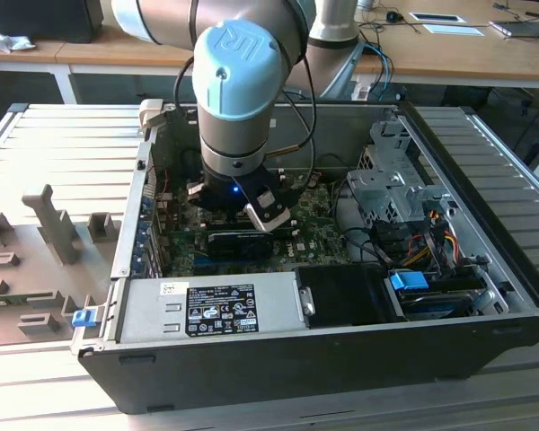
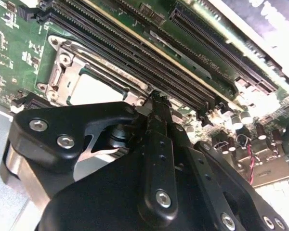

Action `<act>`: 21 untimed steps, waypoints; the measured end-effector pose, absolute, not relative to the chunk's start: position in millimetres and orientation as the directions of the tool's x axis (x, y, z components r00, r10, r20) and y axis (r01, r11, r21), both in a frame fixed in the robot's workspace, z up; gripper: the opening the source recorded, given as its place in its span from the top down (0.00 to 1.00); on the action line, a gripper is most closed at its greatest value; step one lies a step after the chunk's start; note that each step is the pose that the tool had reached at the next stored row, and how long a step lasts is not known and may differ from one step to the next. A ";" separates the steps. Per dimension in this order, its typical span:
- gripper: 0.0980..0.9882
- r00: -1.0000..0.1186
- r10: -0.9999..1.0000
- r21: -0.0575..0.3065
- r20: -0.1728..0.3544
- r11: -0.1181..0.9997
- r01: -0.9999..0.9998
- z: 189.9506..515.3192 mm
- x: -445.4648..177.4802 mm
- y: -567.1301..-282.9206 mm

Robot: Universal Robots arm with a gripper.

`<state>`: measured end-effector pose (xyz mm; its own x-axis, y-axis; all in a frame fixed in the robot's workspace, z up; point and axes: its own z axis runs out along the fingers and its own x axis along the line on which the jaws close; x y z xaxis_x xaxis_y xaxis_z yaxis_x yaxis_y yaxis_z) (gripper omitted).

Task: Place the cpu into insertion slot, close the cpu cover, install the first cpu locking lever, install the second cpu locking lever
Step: 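Install the second cpu locking lever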

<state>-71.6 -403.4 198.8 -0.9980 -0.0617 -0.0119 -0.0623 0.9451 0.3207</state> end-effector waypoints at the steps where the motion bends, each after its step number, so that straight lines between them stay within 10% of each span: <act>1: 0.99 -0.998 -0.062 0.323 -0.012 0.944 -0.062 197.3 -71.7 -403.5; 21: 0.99 -0.998 -0.061 0.350 -0.014 0.935 -0.062 213.8 -75.9 -403.5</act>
